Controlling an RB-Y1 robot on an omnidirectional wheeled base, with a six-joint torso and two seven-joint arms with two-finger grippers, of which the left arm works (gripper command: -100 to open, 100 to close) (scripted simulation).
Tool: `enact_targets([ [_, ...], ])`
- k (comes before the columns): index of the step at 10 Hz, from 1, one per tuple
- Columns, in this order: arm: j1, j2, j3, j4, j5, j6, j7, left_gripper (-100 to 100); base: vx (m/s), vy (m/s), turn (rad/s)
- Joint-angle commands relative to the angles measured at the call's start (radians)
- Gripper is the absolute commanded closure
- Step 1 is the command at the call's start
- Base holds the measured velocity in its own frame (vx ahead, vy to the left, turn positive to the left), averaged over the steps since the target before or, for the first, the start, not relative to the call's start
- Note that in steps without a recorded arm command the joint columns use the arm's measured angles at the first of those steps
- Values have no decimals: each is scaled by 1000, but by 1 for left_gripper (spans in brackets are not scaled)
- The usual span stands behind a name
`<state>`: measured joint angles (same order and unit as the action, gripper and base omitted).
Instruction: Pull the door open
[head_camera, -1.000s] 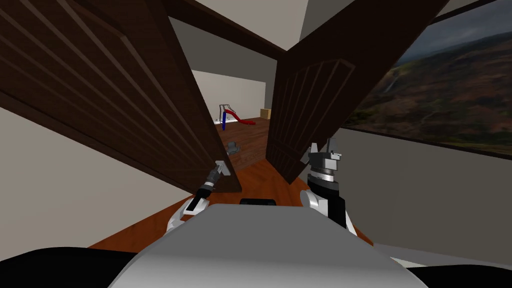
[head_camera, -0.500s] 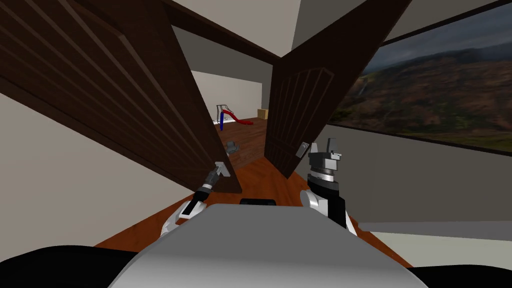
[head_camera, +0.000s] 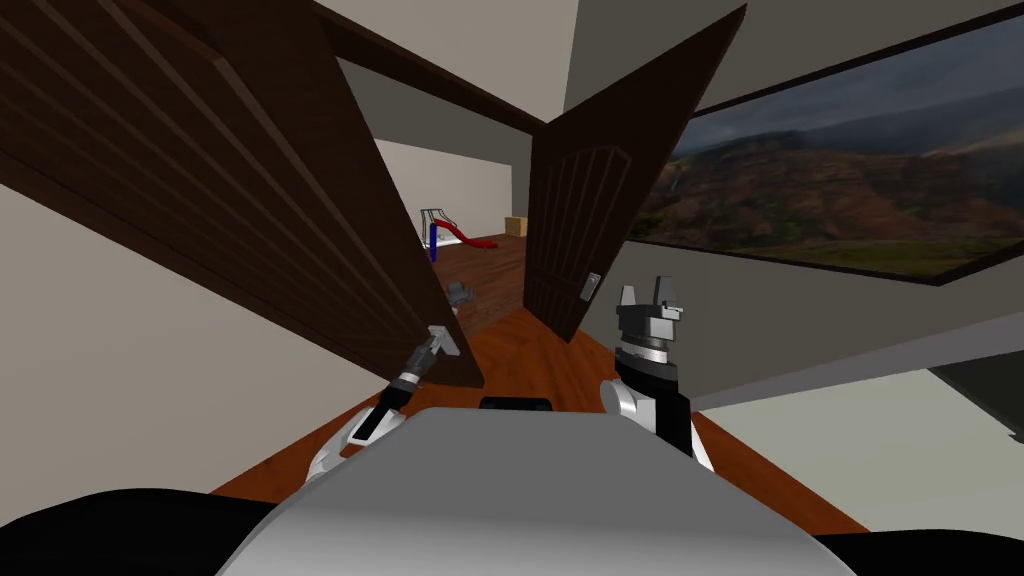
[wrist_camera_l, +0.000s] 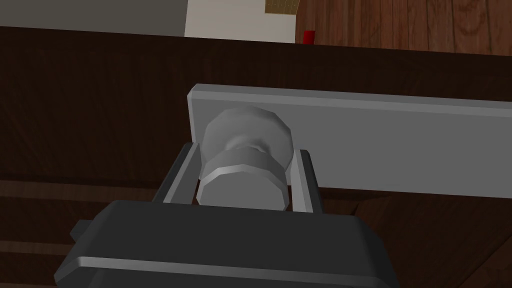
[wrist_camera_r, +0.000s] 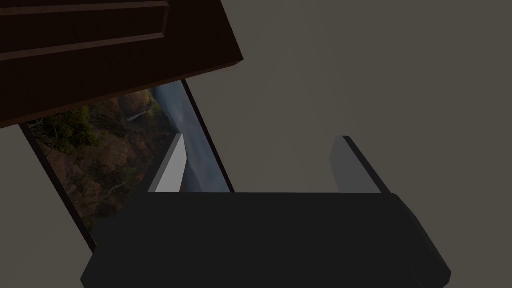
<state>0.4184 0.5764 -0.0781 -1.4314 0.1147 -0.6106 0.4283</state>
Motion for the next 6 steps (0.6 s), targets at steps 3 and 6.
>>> enact_targets([
  [3,19,19,-8,2,-1,-27,13,100,-174,67,-91],
  [6,39,46,-16,16,-2,-72,31,100,-178,74,-138],
])
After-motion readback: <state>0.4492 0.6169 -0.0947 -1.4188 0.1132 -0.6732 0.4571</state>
